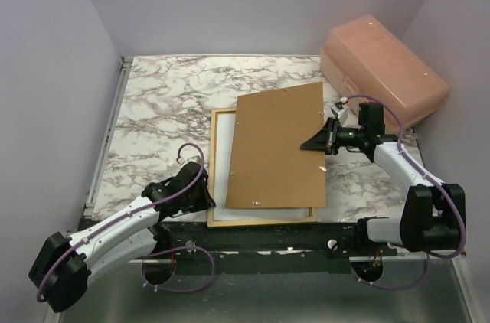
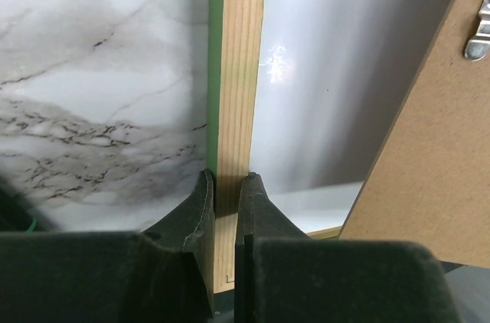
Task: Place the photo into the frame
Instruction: Adjust the photo frame at the center of the board, then place the photo frame item in the photo frame.
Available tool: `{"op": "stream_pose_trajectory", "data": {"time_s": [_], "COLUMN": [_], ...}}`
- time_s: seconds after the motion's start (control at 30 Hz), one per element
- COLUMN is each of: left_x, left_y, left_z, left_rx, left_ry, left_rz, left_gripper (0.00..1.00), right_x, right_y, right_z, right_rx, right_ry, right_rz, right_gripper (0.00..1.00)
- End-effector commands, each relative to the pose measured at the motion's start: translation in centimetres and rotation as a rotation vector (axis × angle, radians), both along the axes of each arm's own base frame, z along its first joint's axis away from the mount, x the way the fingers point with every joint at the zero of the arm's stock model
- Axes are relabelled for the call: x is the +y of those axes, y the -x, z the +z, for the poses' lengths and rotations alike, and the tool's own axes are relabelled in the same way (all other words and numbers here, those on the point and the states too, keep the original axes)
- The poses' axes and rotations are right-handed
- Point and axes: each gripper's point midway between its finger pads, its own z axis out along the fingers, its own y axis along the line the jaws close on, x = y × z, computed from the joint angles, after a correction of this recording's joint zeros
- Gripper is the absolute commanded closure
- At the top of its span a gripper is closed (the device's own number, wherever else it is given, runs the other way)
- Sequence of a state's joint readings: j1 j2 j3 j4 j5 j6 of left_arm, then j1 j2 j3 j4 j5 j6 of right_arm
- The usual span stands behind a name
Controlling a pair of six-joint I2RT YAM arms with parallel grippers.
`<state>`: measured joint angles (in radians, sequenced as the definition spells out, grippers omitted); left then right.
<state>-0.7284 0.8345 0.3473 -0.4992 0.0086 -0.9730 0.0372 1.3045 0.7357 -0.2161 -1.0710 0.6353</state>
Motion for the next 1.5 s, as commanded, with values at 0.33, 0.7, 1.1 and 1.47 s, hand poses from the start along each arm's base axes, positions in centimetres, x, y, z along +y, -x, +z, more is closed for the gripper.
{"op": "stream_pose_trajectory", "data": {"time_s": [0.33,0.7,1.1,1.47], "left_x": [1.0,1.4,3.3,4.0], "left_y": [1.2,1.0,0.9,0.8], "left_z": [1.4,2.9,4.1,2.8], "left_rx": [0.02,-0.003,0.017,0.065], "left_ry": [-0.015,-0.018,-0.103,-0.185], "left_rz": [-0.001,0.03,0.123,0.145], "left_gripper": [0.37,0.3,0.43,0.56], "right_x": [0.4,0.3,0.6,2.4], "right_y": [0.1,-0.3,-1.3,-0.5], "right_z": [2.0,1.5,1.0,-0.5], "right_rx": [-0.048,-0.035,0.009,0.049], "right_ry": [-0.063,-0.058,-0.06,-0.048], "right_rz": [0.07,0.066,0.08,0.142], "right_gripper": [0.99,0.99,0.99,0.99]}}
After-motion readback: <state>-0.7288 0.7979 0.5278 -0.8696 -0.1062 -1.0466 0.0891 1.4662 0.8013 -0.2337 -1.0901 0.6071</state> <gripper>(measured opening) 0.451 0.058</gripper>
